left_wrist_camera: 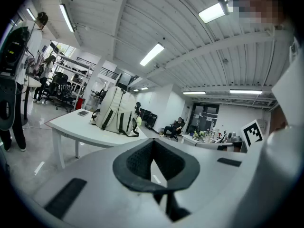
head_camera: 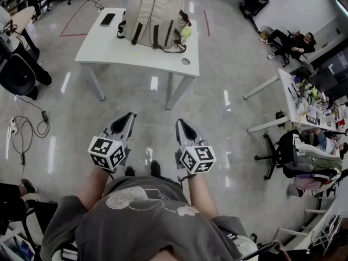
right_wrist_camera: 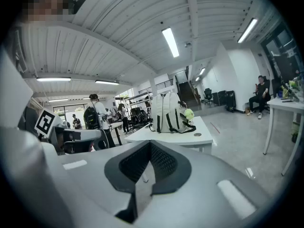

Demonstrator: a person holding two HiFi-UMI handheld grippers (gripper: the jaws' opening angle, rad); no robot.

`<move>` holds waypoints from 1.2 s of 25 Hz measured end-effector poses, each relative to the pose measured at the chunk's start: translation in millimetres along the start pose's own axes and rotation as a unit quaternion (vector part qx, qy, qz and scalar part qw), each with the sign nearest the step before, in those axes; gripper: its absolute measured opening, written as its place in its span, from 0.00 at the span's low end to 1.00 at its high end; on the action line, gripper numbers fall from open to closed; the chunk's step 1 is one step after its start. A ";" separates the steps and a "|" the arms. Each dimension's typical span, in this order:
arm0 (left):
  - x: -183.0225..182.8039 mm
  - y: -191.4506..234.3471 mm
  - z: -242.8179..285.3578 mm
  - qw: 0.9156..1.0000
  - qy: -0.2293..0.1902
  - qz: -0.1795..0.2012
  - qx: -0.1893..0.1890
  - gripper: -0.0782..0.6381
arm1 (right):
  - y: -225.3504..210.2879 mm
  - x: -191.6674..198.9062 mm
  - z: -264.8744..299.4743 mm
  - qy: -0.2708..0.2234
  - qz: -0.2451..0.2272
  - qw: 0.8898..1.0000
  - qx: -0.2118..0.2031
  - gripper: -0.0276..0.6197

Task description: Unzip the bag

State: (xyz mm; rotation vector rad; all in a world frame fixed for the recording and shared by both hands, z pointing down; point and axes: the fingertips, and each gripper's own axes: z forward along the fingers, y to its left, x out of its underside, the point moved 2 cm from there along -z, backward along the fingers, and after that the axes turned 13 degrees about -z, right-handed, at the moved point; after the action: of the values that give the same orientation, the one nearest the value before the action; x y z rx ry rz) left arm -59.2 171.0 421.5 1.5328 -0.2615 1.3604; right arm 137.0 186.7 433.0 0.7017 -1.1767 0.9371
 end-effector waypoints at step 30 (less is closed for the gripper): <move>14.4 41.7 -39.0 1.000 0.017 0.018 -0.011 0.12 | 30.9 37.2 11.7 0.020 0.069 0.995 0.068 0.04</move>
State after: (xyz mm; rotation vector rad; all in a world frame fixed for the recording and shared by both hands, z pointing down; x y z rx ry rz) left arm -108.0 188.8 449.1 1.4914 -0.2841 1.4058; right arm 108.2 199.6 471.5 0.7132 -1.1450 1.1510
